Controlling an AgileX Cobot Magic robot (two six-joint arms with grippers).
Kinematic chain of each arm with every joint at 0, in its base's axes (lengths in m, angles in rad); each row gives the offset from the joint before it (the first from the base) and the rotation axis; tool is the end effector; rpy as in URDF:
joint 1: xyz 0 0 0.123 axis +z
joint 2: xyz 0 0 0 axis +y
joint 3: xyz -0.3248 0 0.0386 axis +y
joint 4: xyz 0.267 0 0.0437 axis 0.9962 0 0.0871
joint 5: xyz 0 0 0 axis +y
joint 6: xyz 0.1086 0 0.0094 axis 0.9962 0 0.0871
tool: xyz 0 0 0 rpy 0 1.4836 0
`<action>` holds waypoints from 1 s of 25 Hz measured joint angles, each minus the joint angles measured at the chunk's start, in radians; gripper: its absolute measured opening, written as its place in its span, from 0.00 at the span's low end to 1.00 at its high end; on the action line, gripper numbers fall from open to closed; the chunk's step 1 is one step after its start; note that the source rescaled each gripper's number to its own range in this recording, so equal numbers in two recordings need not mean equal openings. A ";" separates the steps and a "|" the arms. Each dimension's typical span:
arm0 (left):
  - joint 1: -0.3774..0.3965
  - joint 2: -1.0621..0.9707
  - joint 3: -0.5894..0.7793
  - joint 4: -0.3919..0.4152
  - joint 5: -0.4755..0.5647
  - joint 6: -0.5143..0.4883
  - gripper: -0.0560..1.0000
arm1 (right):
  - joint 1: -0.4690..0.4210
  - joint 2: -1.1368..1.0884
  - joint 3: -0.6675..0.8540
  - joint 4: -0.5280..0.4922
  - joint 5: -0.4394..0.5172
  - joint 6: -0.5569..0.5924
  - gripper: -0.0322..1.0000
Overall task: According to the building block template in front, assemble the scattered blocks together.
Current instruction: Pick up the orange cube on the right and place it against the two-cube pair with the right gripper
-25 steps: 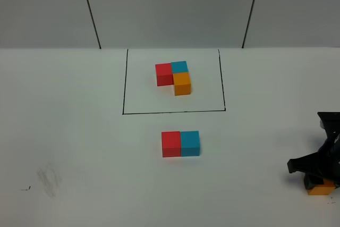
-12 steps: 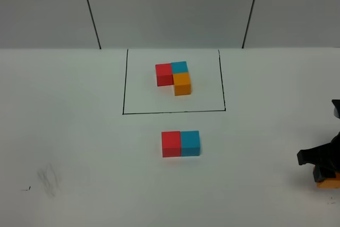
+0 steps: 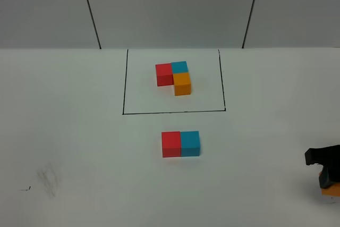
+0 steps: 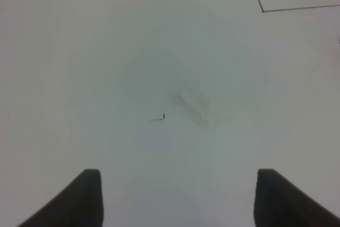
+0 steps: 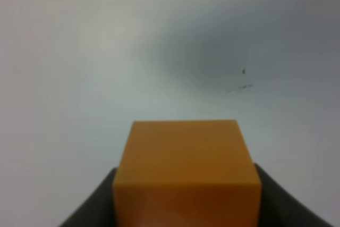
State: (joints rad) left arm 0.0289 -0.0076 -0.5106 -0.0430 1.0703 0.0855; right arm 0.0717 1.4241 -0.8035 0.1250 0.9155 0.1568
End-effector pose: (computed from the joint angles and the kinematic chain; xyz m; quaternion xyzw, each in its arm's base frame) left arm -0.0173 -0.0046 0.2805 0.0252 0.8504 0.0086 0.5254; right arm 0.2454 0.0284 0.2226 0.0773 0.9938 0.0583 0.0545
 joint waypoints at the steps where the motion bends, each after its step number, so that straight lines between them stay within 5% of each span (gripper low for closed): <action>1: 0.000 0.000 0.000 0.000 0.000 0.000 0.57 | 0.007 -0.003 0.000 0.010 0.000 0.000 0.03; 12: 0.000 0.000 0.000 0.000 0.000 0.000 0.57 | 0.251 -0.015 0.000 0.030 -0.085 0.092 0.03; 25: 0.000 0.000 0.000 0.000 0.000 0.000 0.57 | 0.441 -0.012 0.000 0.027 -0.112 0.225 0.03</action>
State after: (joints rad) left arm 0.0289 -0.0076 -0.5106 -0.0430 1.0703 0.0855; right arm 0.5132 1.4121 -0.8035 0.1518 0.8035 0.3815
